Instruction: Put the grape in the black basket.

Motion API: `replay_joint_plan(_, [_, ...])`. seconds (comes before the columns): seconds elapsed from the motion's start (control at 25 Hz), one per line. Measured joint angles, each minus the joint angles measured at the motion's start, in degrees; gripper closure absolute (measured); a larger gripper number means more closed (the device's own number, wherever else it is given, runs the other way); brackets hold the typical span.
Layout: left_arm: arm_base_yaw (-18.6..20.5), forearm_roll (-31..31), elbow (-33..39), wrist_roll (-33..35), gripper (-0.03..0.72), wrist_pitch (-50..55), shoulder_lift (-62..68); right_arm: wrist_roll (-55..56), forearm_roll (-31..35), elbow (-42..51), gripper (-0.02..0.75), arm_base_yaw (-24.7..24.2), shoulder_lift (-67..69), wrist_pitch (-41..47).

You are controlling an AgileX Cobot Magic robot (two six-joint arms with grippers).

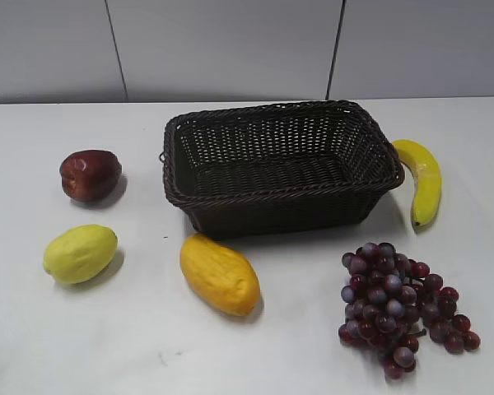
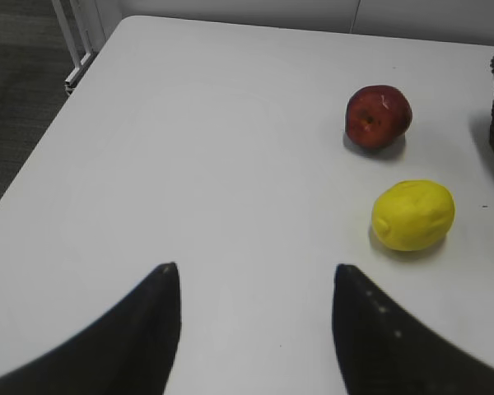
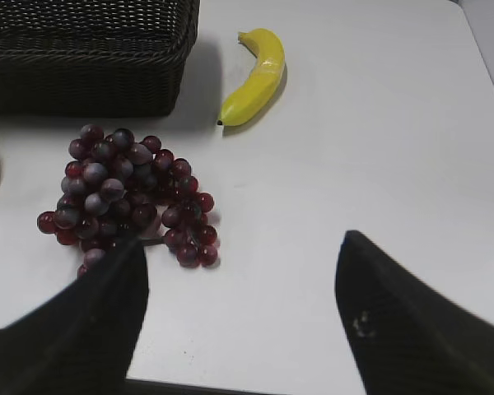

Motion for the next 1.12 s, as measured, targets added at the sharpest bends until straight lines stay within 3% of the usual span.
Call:
replay_joint_plan(0.52, [0.0, 0.0, 0.0, 0.0, 0.136, 0.0, 0.0, 0.0, 0.0, -0.2, 0.199, 0.0, 1.5, 0.1])
replay_joint_plan(1.12, [0.0, 0.0, 0.0, 0.0, 0.136, 0.0, 0.0, 5.1, 0.0, -14.0, 0.199, 0.1, 33.6, 1.2])
